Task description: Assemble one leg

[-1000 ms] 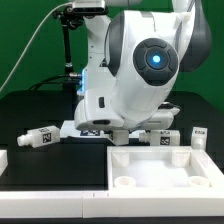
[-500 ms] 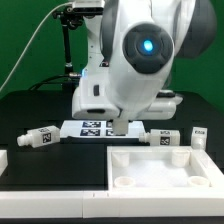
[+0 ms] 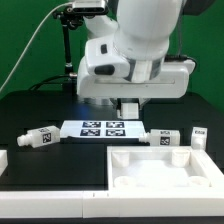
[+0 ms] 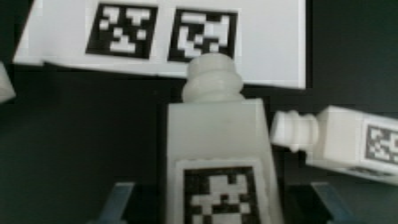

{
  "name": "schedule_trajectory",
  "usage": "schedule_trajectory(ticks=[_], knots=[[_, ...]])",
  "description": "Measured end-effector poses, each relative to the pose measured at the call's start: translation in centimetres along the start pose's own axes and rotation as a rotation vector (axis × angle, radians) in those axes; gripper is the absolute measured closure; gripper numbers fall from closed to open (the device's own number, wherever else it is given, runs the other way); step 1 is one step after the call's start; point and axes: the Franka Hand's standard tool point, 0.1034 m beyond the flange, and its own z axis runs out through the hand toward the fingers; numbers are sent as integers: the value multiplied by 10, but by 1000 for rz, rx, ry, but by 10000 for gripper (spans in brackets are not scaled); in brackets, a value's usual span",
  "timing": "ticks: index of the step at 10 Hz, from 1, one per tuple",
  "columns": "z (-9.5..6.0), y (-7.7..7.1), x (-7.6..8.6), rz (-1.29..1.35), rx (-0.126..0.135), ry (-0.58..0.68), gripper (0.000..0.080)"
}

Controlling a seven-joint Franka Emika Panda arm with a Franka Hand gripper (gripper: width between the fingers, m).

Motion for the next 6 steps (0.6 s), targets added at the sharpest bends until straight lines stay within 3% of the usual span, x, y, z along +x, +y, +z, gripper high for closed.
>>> schedule_trajectory(ticks=[1, 2, 3, 4, 6], knots=[[-20, -15, 11, -21, 5, 97, 515], [-50, -29, 23, -36, 19, 171, 515], [-80, -39, 47, -53, 21, 300, 515], [-93, -39, 60, -69, 20, 411, 515], [-87, -37, 57, -64, 18, 545, 515]])
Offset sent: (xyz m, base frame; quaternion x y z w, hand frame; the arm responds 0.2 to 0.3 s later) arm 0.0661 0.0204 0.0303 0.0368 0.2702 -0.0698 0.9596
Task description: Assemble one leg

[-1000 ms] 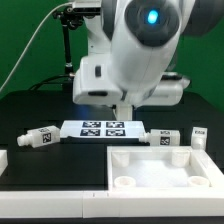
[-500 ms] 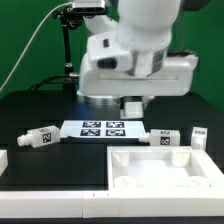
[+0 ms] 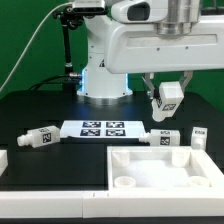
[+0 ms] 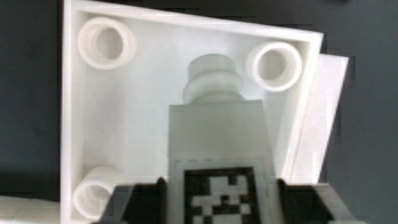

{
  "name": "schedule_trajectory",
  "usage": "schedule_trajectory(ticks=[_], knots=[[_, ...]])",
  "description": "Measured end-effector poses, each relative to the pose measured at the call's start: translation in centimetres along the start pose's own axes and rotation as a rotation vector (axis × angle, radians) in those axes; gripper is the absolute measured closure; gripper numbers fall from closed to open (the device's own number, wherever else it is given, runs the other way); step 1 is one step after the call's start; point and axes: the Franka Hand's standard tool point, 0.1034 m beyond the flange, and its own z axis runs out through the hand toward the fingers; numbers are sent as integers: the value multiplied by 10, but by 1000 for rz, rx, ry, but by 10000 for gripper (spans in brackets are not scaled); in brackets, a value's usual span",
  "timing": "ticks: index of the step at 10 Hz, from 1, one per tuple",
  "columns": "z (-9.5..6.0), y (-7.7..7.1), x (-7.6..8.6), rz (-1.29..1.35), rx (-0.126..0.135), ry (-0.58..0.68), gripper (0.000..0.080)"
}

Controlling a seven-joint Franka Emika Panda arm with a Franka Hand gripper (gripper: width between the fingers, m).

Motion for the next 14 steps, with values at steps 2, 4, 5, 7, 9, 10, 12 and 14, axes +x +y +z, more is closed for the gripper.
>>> schedule_trajectory(ticks=[2, 4, 5, 7, 9, 10, 12, 14], knots=[[2, 3, 10, -7, -10, 157, 515], [12, 6, 16, -41, -29, 336, 515], [12, 7, 39, -95, -54, 454, 515], [13, 16, 57, -128, -87, 584, 515], [29, 26, 47, -129, -105, 624, 515], [32, 24, 46, -128, -95, 574, 515], [34, 13, 46, -123, -76, 549, 515], [30, -19, 63, -100, -22, 539, 515]])
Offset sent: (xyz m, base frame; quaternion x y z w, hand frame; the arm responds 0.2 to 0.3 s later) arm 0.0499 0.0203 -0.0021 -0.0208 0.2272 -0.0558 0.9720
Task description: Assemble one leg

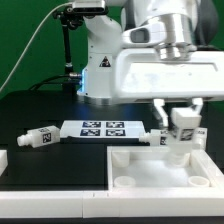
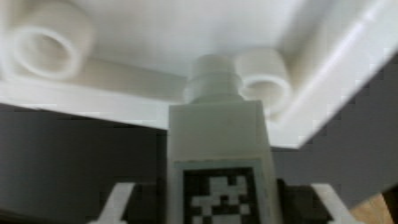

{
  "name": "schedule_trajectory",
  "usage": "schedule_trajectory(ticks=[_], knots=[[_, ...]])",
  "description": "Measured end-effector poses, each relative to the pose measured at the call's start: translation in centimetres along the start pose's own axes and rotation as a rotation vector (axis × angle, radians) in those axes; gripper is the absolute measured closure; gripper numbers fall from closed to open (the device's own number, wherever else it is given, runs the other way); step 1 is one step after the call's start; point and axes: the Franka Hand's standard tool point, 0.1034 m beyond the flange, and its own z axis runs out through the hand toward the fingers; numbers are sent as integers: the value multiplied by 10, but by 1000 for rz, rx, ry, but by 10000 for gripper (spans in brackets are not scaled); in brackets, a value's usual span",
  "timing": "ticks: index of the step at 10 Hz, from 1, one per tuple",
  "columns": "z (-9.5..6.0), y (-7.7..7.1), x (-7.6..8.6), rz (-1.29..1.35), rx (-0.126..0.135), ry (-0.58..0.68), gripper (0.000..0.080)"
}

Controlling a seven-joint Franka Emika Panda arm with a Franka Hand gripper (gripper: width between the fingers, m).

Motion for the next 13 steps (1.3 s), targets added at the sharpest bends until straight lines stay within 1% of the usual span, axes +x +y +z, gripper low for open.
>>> schedule_trajectory(ticks=[1, 2, 6, 10, 12, 13], knots=[[1, -13, 3, 6, 15, 11, 515], [3, -18, 3, 9, 19, 23, 515], [19, -17, -4, 14, 18, 11, 515], [30, -12, 2, 21, 13, 19, 515], [37, -12, -3, 23, 10, 25, 515], [38, -12, -5, 23, 8, 30, 515]])
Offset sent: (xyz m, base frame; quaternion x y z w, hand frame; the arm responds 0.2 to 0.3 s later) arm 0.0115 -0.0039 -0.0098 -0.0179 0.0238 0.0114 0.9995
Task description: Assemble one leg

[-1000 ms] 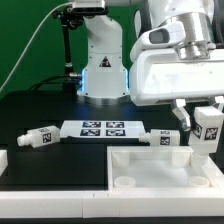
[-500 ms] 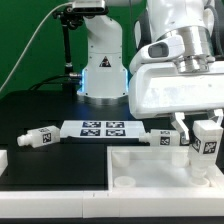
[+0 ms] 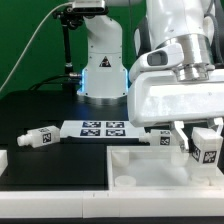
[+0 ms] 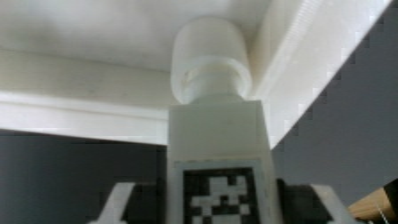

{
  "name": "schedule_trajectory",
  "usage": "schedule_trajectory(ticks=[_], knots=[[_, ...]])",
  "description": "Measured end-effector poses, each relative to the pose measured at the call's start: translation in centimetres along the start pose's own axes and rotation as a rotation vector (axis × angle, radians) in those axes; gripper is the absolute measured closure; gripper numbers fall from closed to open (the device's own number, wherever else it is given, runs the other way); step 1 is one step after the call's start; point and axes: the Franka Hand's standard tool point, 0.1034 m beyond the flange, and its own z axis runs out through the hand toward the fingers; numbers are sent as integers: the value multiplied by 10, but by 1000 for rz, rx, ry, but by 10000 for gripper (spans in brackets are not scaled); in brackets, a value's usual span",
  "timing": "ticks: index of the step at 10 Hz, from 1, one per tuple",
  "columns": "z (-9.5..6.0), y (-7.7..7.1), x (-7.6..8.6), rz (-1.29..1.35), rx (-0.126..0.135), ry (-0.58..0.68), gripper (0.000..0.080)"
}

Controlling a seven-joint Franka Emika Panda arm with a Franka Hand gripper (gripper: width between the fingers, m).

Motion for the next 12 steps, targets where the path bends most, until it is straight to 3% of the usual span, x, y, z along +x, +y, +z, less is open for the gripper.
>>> schedule_trajectory(ticks=[7, 8, 9, 10, 11, 12], knots=[[2, 1, -1, -10, -5, 23, 515], [2, 1, -2, -10, -5, 18, 425], [2, 1, -3, -10, -5, 18, 276], [3, 1, -3, -10, -5, 17, 276], [3, 1, -3, -10, -5, 17, 179], [3, 1, -3, -10, -5, 17, 156]])
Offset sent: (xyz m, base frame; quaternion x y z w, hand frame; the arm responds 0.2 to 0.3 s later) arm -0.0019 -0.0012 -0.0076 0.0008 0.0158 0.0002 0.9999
